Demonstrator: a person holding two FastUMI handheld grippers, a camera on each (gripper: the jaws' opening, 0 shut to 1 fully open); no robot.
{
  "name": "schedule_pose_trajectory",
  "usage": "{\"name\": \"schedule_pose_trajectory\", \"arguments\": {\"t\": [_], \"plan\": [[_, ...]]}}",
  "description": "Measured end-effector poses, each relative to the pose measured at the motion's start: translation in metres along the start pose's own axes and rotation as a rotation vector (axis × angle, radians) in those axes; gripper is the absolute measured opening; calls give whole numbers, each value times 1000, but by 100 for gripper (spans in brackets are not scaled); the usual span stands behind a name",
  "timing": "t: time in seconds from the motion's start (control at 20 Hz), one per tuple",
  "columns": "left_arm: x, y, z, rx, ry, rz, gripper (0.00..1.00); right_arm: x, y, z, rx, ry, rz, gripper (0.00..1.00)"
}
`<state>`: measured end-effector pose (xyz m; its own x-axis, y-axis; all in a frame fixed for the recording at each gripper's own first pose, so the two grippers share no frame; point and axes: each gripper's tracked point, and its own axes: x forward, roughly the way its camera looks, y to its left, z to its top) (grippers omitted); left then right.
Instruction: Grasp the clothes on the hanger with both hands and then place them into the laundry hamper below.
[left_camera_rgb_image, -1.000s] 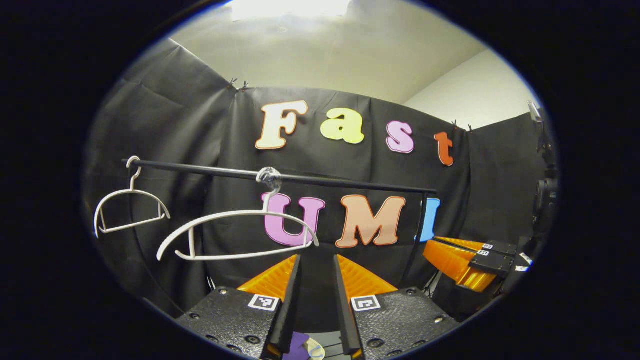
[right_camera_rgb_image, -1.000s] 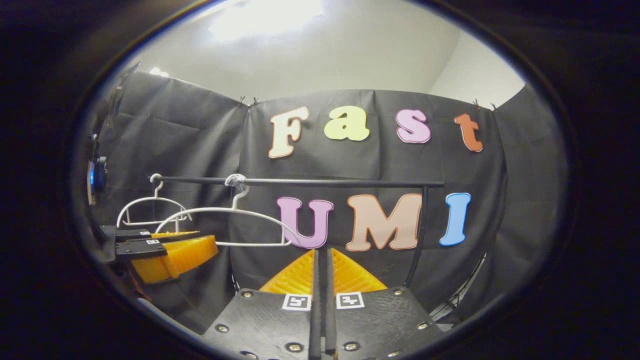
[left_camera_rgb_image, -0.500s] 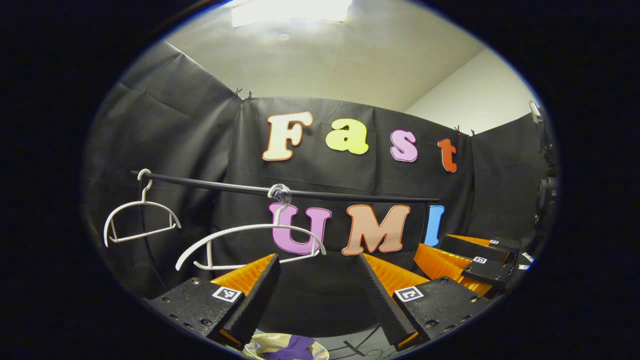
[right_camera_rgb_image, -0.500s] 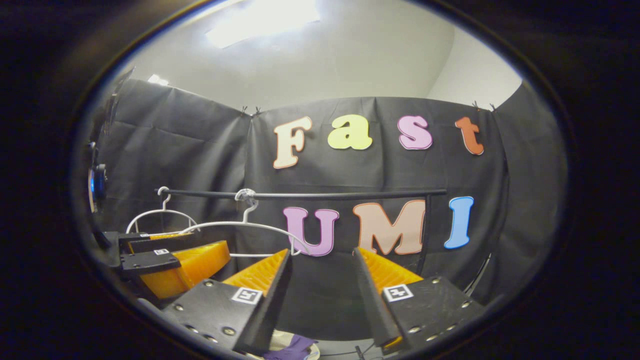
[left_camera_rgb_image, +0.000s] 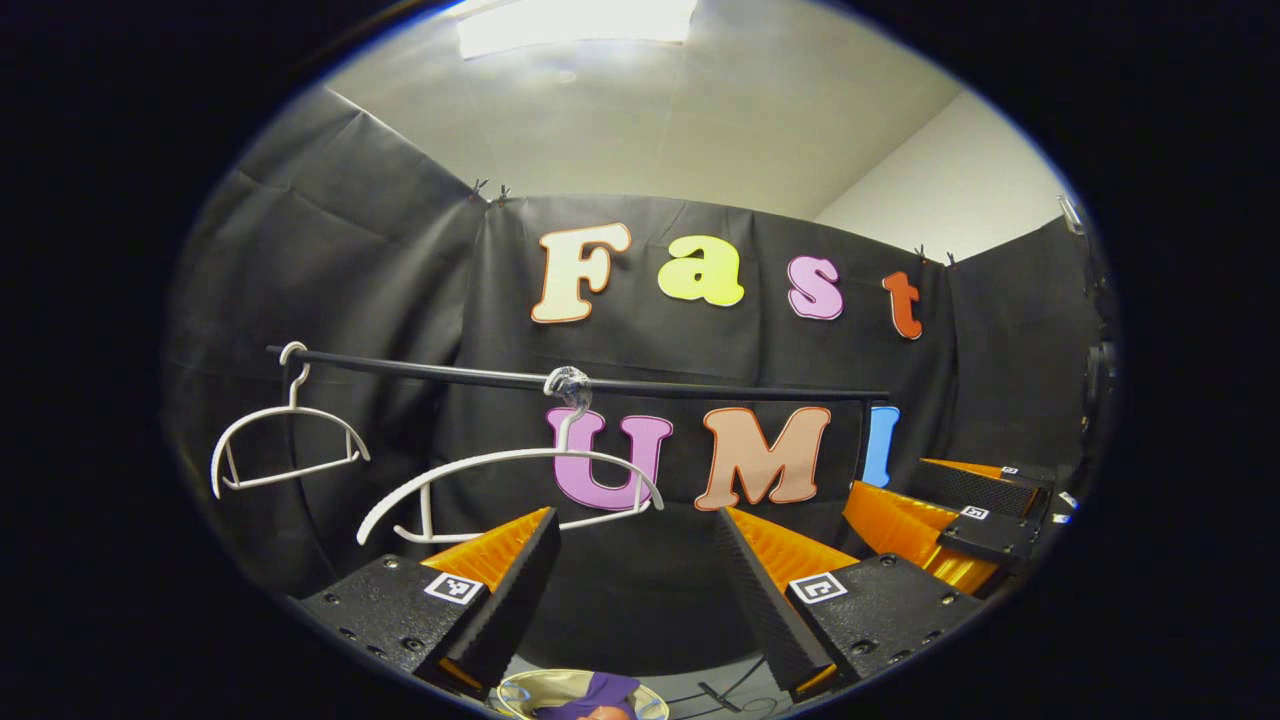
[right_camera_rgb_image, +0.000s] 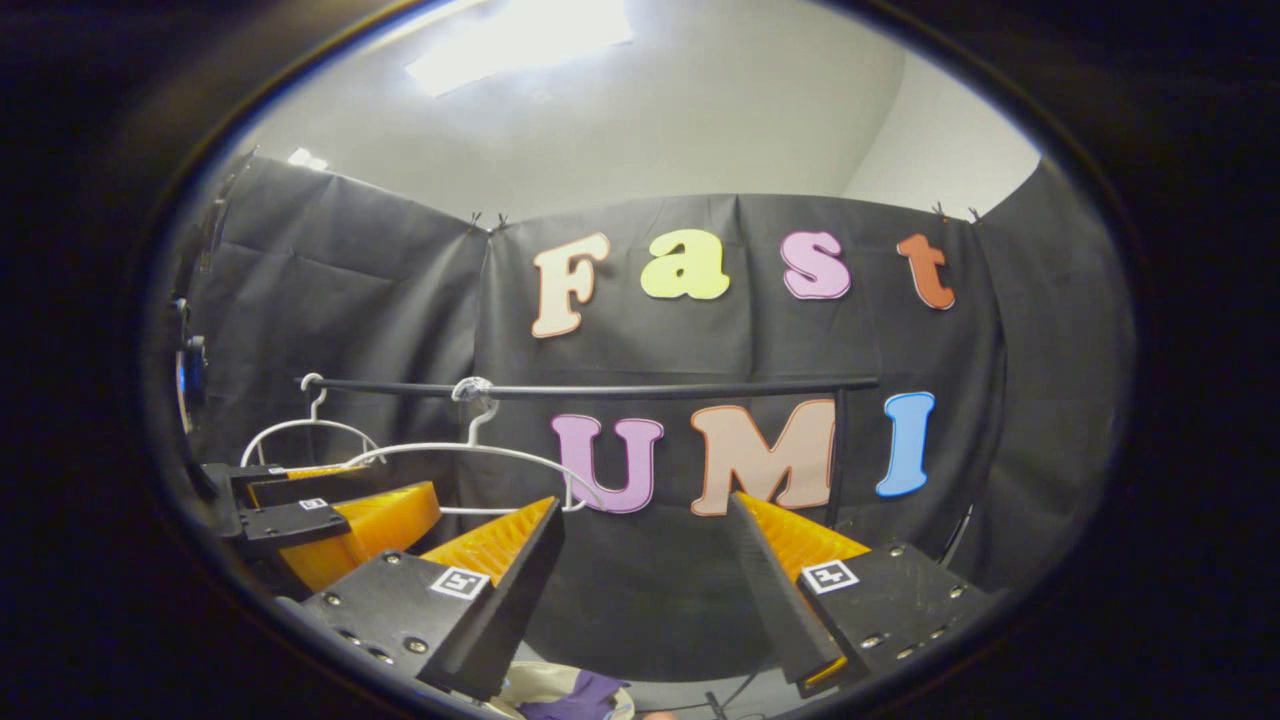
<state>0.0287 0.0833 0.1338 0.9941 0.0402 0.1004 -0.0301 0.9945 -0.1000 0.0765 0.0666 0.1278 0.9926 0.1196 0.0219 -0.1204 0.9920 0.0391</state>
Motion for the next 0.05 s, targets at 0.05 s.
{"name": "schedule_pose_trajectory", "arguments": {"t": [0.05], "plan": [[2, 0, 1, 3, -3, -1, 92, 1, 0, 0, 0, 1, 0, 98]]}}
